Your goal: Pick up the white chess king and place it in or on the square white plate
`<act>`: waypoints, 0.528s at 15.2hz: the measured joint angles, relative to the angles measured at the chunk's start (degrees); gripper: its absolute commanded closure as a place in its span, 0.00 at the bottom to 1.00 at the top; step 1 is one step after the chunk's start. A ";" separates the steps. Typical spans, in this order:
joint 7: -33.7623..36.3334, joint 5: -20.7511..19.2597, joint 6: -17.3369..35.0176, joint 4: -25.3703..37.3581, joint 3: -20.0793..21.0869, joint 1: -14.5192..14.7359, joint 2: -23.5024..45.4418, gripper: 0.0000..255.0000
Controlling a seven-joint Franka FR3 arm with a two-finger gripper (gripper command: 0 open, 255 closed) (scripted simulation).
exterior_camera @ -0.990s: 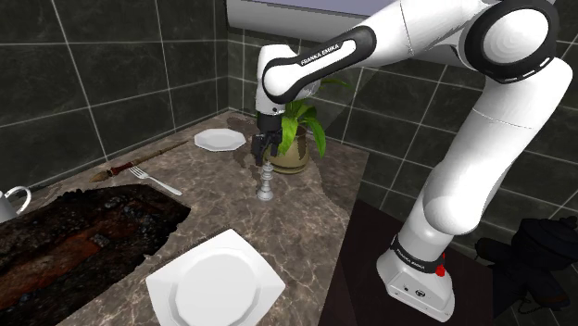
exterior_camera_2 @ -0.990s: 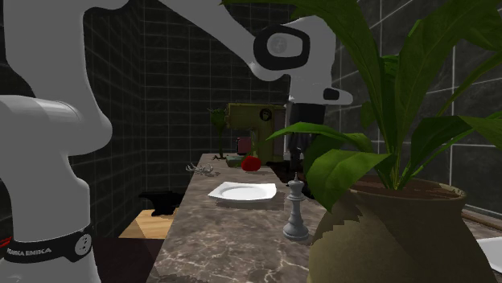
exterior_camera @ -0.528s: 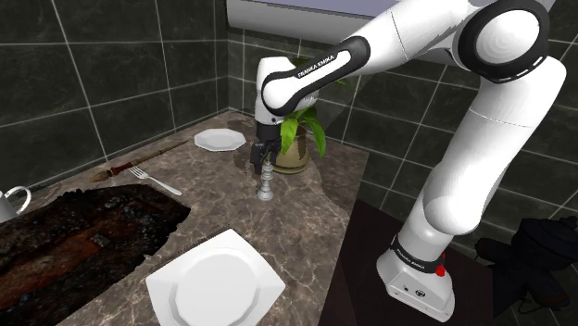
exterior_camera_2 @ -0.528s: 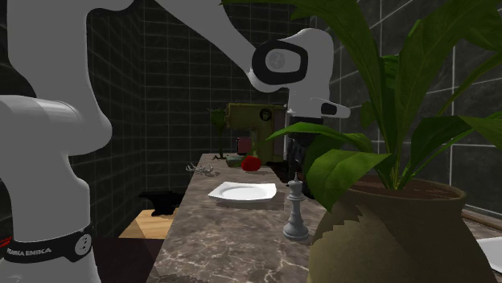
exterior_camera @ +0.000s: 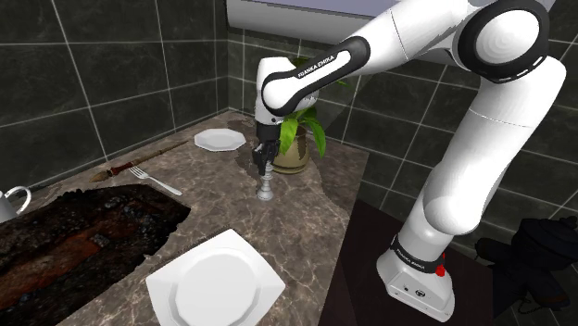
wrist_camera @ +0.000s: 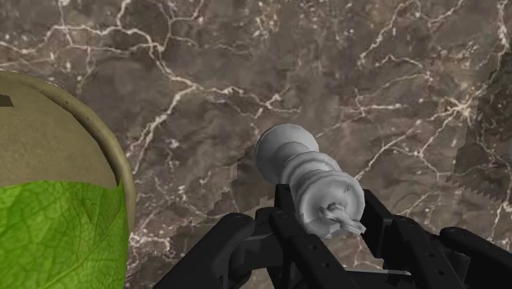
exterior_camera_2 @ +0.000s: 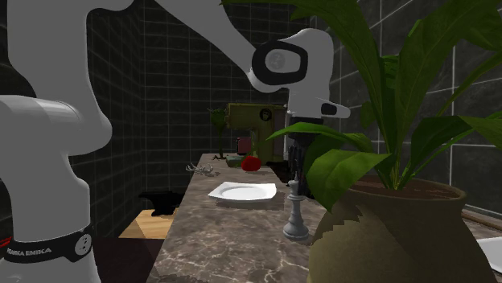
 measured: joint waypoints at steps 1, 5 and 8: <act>0.00 0.00 0.01 0.00 0.00 0.00 -0.01 1.00; -0.02 0.00 0.00 0.02 -0.01 -0.01 0.00 1.00; 0.04 0.00 -0.35 0.12 0.00 0.01 -0.21 1.00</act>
